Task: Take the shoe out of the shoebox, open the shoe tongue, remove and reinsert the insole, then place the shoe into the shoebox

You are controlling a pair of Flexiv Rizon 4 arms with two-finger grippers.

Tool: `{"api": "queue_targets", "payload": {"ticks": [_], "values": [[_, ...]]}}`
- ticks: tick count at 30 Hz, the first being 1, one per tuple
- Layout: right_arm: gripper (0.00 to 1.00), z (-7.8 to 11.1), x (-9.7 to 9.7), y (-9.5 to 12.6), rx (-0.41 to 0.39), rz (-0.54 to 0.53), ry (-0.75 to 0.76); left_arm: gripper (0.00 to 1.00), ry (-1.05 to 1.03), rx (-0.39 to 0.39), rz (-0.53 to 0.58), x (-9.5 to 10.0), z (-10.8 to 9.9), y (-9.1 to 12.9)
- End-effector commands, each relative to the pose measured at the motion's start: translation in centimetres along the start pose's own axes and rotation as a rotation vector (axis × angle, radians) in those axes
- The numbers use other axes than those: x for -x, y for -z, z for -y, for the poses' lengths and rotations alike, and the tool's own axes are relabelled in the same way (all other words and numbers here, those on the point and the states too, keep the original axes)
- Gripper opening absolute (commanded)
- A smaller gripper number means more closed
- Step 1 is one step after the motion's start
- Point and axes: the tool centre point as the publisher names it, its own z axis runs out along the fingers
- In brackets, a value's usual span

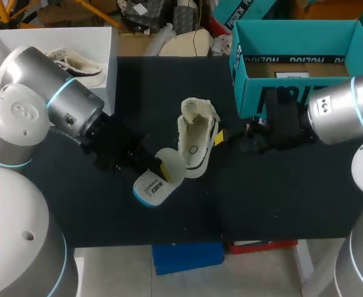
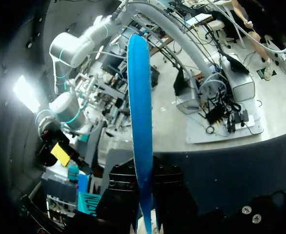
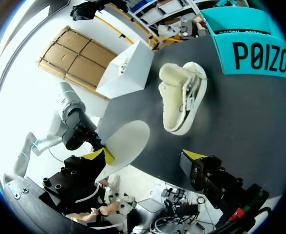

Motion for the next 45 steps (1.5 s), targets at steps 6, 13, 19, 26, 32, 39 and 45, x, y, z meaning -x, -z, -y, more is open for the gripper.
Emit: {"api": "queue_targets", "payload": {"ticks": [6,13,19,26,32,39,45], "values": [[1.0,0.0,-0.1,-0.1,0.0,0.003,-0.001,0.0,0.022,-0.057,-0.03,-1.0,-5.2,-2.6],[1.0,0.0,-0.1,-0.1,0.0,0.003,-0.001,0.0,0.022,-0.08,-0.024,-1.2,-8.3,-3.9],[1.0,0.0,-0.1,-0.1,0.0,0.003,-0.001,0.0,0.008,-0.078,-0.041,-0.6,-10.9,-4.1],[1.0,0.0,-0.1,-0.1,0.0,0.003,-0.001,0.0,-0.002,-0.071,-0.051,-0.1,-13.7,-3.6],[1.0,0.0,-0.1,-0.1,0.0,0.003,-0.001,0.0,-0.01,-0.067,-0.053,0.2,-15.8,-3.7],[1.0,0.0,-0.1,-0.1,0.0,0.003,-0.001,0.0,-0.03,-0.054,-0.043,0.9,-18.1,-4.1],[1.0,0.0,-0.1,-0.1,0.0,0.003,-0.001,0.0,-0.053,-0.012,-0.054,1.1,-19.7,-4.1]]}}
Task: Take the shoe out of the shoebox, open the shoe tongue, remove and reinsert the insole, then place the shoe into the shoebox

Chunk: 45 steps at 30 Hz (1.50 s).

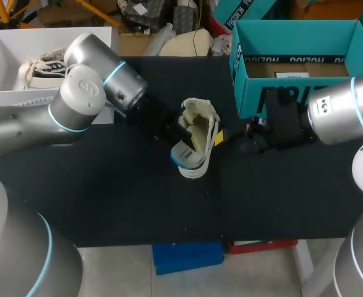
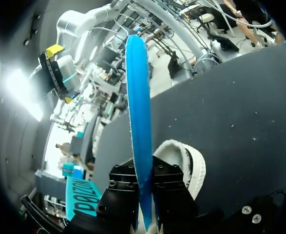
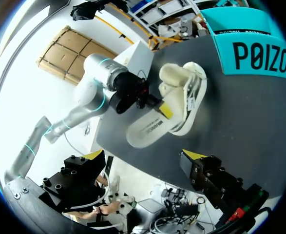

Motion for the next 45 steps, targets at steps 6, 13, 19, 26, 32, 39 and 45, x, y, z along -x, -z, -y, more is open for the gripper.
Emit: {"api": "queue_targets", "payload": {"ticks": [6,13,19,26,32,39,45], "values": [[1.0,0.0,-0.1,-0.1,0.0,0.003,-0.001,0.9,-0.008,0.025,-0.023,0.6,-1.6,-0.1],[1.0,0.0,-0.1,-0.1,0.0,0.003,-0.001,1.0,-0.017,0.029,-0.028,1.1,1.3,0.9],[1.0,0.0,-0.1,-0.1,0.0,0.003,-0.001,1.0,-0.02,0.035,-0.045,0.7,4.4,1.6],[1.0,0.0,-0.1,-0.1,0.0,0.003,-0.001,0.39,0.013,0.016,-0.087,0.0,6.3,1.4],[1.0,0.0,-0.1,-0.1,0.0,0.003,-0.001,0.0,0.034,0.008,-0.115,-0.9,6.9,1.6],[1.0,0.0,-0.1,-0.1,0.0,0.003,-0.001,0.0,0.042,0.014,-0.092,-1.4,5.9,1.4],[1.0,0.0,-0.1,-0.1,0.0,0.003,-0.001,0.0,0.033,0.019,-0.075,-1.3,4.3,1.0]]}}
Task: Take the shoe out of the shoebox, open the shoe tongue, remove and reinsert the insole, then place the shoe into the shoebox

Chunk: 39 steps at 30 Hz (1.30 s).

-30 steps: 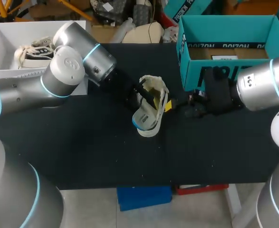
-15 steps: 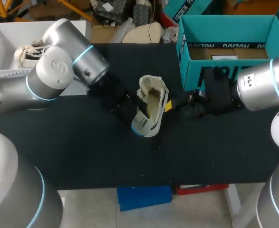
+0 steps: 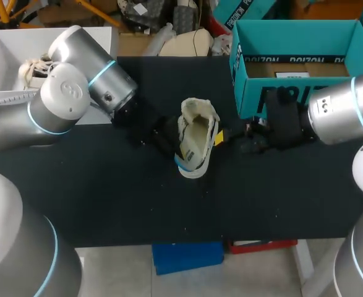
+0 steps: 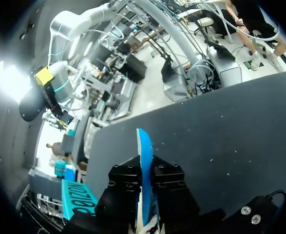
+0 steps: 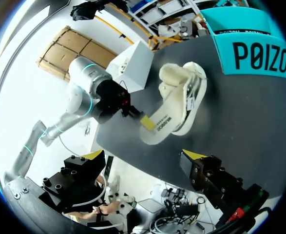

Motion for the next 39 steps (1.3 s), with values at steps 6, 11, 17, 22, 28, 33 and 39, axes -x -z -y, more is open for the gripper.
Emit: {"api": "queue_targets", "payload": {"ticks": [6,11,17,22,28,33,39], "values": [[1.0,0.0,-0.1,-0.1,0.0,0.003,-0.001,0.0,-0.012,0.015,0.021,0.5,-3.1,-0.8],[1.0,0.0,-0.1,-0.1,0.0,0.003,-0.001,0.0,-0.007,0.036,0.032,0.7,-4.8,-1.0],[1.0,0.0,-0.1,-0.1,0.0,0.003,-0.001,0.0,0.005,0.072,0.036,0.7,-6.7,-1.2],[1.0,0.0,-0.1,-0.1,0.0,0.003,-0.001,0.0,0.012,0.106,0.042,0.9,-7.8,-1.1],[1.0,0.0,-0.1,-0.1,0.0,0.003,-0.001,0.0,-0.002,0.134,-0.006,0.9,-8.2,-1.2],[1.0,0.0,-0.1,-0.1,0.0,0.003,-0.001,0.0,-0.031,0.122,-0.097,0.7,-7.9,-1.9],[1.0,0.0,-0.1,-0.1,0.0,0.003,-0.001,0.0,-0.057,0.109,-0.228,0.1,-7.7,-3.2]]}}
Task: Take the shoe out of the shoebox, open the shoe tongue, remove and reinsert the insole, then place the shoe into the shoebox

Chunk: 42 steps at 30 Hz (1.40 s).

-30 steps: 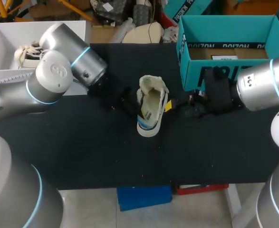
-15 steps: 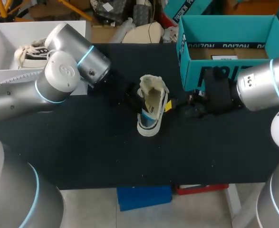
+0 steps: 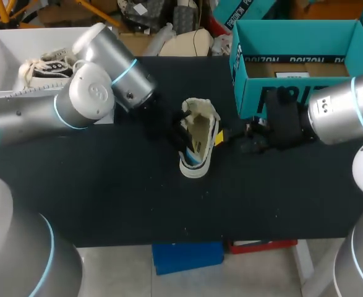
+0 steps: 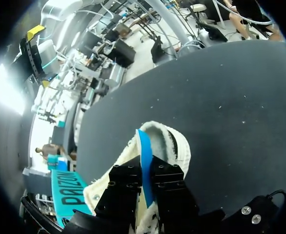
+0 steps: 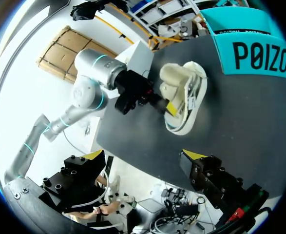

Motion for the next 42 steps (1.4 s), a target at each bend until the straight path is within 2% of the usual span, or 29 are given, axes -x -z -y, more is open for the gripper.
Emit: {"api": "queue_targets", "payload": {"ticks": [1,4,5,6,7,8,9,13,15,18,23,24,25,26,27,28,31,42], "values": [[1.0,0.0,-0.1,-0.1,0.0,0.004,-0.001,0.0,-0.018,-0.005,-0.126,0.5,-0.2,-1.0],[1.0,0.0,-0.1,-0.1,0.0,0.004,-0.001,0.0,-0.023,-0.009,-0.167,0.2,-0.1,-1.5],[1.0,0.0,-0.1,-0.1,0.0,0.004,-0.001,0.19,-0.026,-0.015,-0.179,0.2,0.0,-1.7],[1.0,0.0,-0.1,-0.1,0.0,0.004,-0.001,0.3,-0.022,-0.017,-0.18,0.2,0.1,-1.7],[1.0,0.0,-0.1,-0.1,0.0,0.004,-0.001,0.48,-0.022,-0.017,-0.182,0.2,0.2,-1.7],[1.0,0.0,-0.1,-0.1,0.0,0.004,-0.001,0.98,-0.023,-0.012,-0.183,0.3,0.4,-1.5],[1.0,0.0,-0.1,-0.1,0.0,0.004,-0.001,1.0,-0.02,-0.011,-0.173,0.4,0.6,-1.2],[1.0,0.0,-0.1,-0.1,0.0,0.004,-0.001,1.0,0.001,-0.021,-0.117,1.2,1.5,0.5],[1.0,0.0,-0.1,-0.1,0.0,0.004,-0.001,1.0,-0.013,-0.01,-0.139,1.5,1.9,1.5],[1.0,0.0,-0.1,-0.1,0.0,0.004,-0.001,1.0,-0.015,-0.002,-0.111,2.3,2.7,3.0],[1.0,0.0,-0.1,-0.1,0.0,0.004,-0.001,1.0,-0.034,0.042,-0.093,3.0,3.0,3.9],[1.0,0.0,-0.1,-0.1,0.0,0.004,-0.001,0.93,-0.04,0.059,-0.095,3.0,3.0,3.9],[1.0,0.0,-0.1,-0.1,0.0,0.004,-0.001,0.71,-0.046,0.068,-0.108,3.1,3.0,3.9],[1.0,0.0,-0.1,-0.1,0.0,0.004,-0.001,0.36,-0.056,0.083,-0.142,2.9,3.0,3.7],[1.0,0.0,-0.1,-0.1,0.0,0.004,-0.001,0.14,-0.077,0.101,-0.188,2.7,2.9,3.5],[1.0,0.0,-0.1,-0.1,0.0,0.004,-0.001,0.0,-0.083,0.107,-0.206,2.5,2.9,3.4],[1.0,0.0,-0.1,-0.1,0.0,0.004,-0.001,0.0,-0.105,0.125,-0.277,1.9,2.9,3.1],[1.0,0.0,-0.1,-0.1,0.0,0.004,-0.001,0.0,-0.103,0.136,-0.364,0.1,2.1,1.7]]}}
